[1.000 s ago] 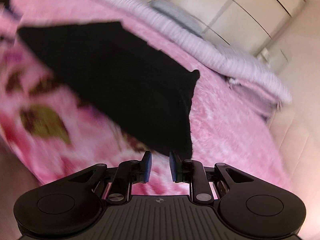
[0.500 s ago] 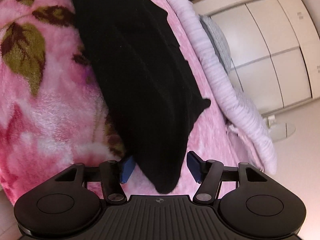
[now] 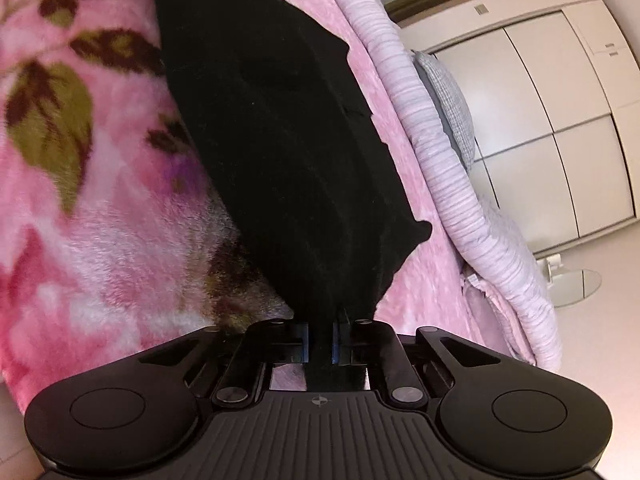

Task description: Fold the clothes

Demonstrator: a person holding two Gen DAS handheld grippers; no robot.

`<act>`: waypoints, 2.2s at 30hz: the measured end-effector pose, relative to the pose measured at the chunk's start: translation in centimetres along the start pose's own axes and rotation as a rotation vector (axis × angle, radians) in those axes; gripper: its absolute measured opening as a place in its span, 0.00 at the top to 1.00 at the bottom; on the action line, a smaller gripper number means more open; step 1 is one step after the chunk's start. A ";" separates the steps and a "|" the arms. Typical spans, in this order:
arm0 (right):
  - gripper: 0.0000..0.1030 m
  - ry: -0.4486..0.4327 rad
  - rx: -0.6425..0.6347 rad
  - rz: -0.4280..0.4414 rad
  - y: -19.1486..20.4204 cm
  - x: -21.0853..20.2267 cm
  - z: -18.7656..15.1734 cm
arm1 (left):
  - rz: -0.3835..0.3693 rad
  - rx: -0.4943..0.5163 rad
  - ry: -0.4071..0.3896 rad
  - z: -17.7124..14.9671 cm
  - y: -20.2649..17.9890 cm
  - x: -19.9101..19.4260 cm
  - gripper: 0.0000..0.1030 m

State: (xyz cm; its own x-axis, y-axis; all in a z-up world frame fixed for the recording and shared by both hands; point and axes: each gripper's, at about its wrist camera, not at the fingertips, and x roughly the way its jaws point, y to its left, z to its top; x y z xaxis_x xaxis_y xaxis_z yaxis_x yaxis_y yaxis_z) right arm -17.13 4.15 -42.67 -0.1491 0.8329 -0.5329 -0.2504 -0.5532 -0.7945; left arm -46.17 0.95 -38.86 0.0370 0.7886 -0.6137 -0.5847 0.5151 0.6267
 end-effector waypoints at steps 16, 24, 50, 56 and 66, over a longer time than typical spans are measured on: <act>0.92 -0.016 0.016 0.153 5.1 -14.0 -2.3 | -0.091 -0.168 0.013 -3.7 -4.8 -13.7 0.93; 0.92 -0.050 0.127 0.235 1.4 -16.5 -1.3 | -0.075 -0.197 -0.055 -1.0 0.4 -15.3 0.93; 0.54 0.018 1.353 0.495 -24.7 11.0 -4.4 | -0.309 -1.062 -0.042 1.8 24.7 11.8 0.72; 0.46 0.066 1.732 0.622 -24.2 15.2 -9.5 | -0.542 -1.475 -0.014 -2.8 24.4 14.7 0.64; 0.81 0.084 1.754 0.589 -24.7 18.5 -9.2 | -0.563 -1.477 -0.021 -2.1 23.1 19.2 0.95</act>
State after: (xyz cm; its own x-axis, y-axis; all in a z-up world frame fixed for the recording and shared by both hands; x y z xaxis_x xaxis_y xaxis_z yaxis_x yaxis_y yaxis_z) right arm -4.94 33.08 -35.55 -0.5464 0.5289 -0.6494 -0.7815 -0.0432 0.6224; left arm -60.64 27.27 -37.17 0.5162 0.6275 -0.5829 -0.7341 -0.0263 -0.6785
